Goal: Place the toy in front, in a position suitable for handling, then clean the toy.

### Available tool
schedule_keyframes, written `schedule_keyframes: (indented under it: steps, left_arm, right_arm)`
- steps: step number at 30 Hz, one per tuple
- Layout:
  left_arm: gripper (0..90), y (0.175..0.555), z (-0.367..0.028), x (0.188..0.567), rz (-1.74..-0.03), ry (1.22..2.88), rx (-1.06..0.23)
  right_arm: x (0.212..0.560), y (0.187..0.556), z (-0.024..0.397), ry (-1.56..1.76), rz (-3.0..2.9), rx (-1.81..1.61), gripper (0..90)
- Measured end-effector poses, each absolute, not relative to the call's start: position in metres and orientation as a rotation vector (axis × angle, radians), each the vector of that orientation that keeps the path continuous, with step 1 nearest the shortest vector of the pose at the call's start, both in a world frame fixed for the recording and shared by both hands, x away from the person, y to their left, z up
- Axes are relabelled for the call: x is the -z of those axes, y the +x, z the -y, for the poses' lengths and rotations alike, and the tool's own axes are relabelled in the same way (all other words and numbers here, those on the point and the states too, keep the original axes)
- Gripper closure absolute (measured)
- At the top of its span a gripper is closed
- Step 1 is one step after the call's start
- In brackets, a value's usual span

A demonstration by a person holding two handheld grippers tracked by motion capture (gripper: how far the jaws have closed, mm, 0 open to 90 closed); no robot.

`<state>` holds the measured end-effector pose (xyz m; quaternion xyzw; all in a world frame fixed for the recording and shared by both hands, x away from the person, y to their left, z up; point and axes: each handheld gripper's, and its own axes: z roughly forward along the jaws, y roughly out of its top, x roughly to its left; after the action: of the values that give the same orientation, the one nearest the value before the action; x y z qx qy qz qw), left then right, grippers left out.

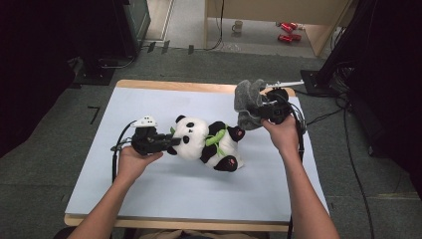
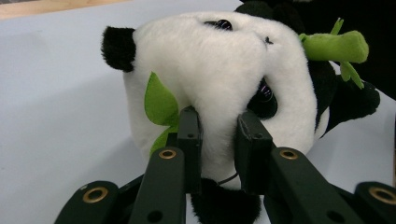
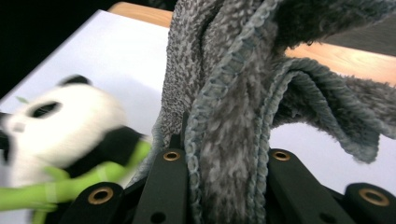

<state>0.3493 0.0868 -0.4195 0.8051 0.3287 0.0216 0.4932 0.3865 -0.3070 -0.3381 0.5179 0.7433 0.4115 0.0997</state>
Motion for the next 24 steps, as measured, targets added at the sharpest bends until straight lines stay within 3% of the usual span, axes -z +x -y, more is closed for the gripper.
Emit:
schedule_keyframes:
  steps: [12, 24]
  left_arm:
    - [75.4, 0.353, -0.083, 0.416, -0.782, 1.961, -0.062]
    - [75.4, 0.354, -0.083, 0.417, -0.783, 1.956, -0.066]
  right_arm:
    - [0.301, 0.393, 0.265, 1.428, -2.277, -1.281, 78.3]
    - [0.302, 0.4, 0.195, 1.313, -2.45, -1.328, 78.3]
